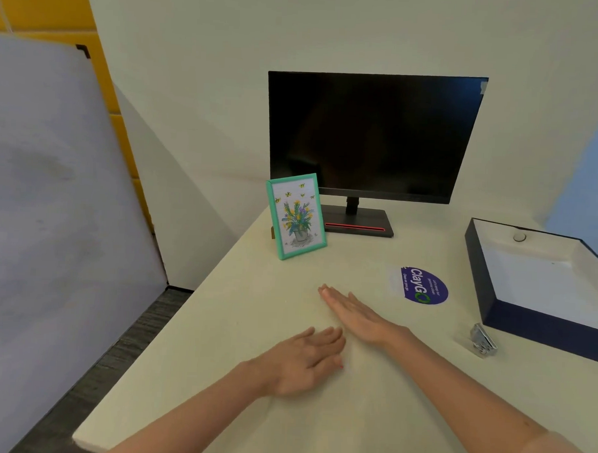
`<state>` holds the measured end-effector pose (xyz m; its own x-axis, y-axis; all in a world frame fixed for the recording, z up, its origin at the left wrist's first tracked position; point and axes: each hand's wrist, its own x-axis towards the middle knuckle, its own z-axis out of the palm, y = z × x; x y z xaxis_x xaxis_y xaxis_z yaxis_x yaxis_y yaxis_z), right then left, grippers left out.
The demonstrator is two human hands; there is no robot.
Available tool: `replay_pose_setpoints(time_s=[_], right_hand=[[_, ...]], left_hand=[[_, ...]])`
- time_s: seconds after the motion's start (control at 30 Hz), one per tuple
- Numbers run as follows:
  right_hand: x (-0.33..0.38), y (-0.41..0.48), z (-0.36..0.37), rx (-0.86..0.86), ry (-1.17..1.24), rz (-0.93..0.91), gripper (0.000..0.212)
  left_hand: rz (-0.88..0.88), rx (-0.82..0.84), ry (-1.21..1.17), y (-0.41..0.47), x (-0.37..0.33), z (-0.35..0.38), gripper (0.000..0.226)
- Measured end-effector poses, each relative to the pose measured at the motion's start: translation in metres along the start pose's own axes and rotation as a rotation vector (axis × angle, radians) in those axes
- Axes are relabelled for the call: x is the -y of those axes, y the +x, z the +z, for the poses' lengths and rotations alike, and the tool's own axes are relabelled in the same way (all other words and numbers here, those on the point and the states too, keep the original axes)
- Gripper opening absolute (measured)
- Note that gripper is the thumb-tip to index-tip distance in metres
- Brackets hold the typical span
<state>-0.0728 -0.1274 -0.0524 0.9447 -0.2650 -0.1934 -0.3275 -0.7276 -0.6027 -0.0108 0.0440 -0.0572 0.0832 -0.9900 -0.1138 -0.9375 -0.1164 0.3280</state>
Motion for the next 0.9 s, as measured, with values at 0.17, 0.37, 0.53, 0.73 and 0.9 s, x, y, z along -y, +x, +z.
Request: replay_pose_setpoints(time_s=[0.17, 0.37, 0.53, 0.73, 0.9], right_hand=[[0.015, -0.031, 0.029, 0.088, -0.108, -0.107, 0.056], [0.022, -0.075, 0.038, 0.138, -0.124, -0.173, 0.052], [0.040, -0.019, 0.011, 0.019, -0.046, -0.072, 0.059], [0.059, 0.013, 0.022, 0.096, -0.063, -0.037, 0.058], [0.045, -0.004, 0.035, 0.115, -0.032, -0.064, 0.074]], left_hand=[[0.008, -0.342, -0.368, -0.048, -0.006, -0.009, 0.049], [-0.501, -0.454, -0.303, -0.070, 0.043, -0.009, 0.050], [-0.662, -0.237, -0.066, -0.055, 0.040, 0.001, 0.069], [-0.404, -0.154, -0.008, -0.043, 0.020, 0.010, 0.066], [-0.189, -0.341, -0.406, -0.063, 0.004, 0.010, 0.041]])
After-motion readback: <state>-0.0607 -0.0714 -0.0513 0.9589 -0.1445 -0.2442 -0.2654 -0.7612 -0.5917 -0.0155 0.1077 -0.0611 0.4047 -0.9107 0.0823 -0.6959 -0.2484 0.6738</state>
